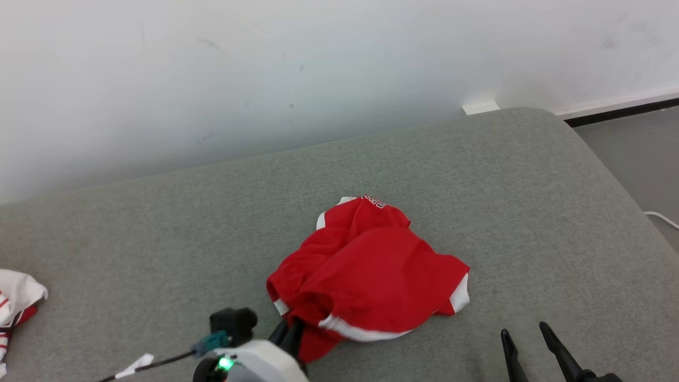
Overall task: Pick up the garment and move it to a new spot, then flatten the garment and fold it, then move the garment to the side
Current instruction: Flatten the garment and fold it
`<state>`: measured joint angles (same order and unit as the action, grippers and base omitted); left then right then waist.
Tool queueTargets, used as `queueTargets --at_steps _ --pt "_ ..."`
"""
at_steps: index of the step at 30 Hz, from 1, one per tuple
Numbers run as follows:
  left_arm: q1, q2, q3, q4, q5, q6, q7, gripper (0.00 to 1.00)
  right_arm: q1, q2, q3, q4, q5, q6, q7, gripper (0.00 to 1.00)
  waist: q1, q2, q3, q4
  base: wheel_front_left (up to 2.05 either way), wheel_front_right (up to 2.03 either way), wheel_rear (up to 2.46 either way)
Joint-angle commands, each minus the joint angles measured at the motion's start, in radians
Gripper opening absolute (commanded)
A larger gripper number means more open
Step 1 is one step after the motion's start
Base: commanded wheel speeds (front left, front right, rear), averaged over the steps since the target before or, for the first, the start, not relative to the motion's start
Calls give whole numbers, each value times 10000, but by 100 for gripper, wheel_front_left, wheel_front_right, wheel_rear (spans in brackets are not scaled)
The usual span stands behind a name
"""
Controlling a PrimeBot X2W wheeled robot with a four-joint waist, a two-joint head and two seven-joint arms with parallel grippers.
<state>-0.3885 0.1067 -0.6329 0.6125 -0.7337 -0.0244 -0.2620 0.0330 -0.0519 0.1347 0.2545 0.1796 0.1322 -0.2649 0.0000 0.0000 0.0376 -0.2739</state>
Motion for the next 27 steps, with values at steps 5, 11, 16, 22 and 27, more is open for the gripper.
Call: queueTargets --at_steps 5,11,16,22,27 --pt "729 825 266 906 -372 -264 137 0 153 -60 -7 32 -80 -29 10 100 0 0 -156 419 0 0 0" --pt "1026 1354 291 1612 -802 -515 1042 0 291 -169 -13 112 -108 -29 10 100 0 0 -334 737 0 0 0" --pt "1175 1404 347 1881 -1017 -620 1083 100 331 -182 13 159 -112 -29 10 100 0 0 -462 918 0 0 0" --pt "1409 1582 210 1862 -808 -617 826 100 417 -176 -4 115 -112 -29 10 100 0 0 -543 1026 0 0 0" --pt "1952 1806 216 1407 -753 -277 684 100 553 -182 -121 44 -120 -29 10 100 0 0 -592 1116 0 0 0"
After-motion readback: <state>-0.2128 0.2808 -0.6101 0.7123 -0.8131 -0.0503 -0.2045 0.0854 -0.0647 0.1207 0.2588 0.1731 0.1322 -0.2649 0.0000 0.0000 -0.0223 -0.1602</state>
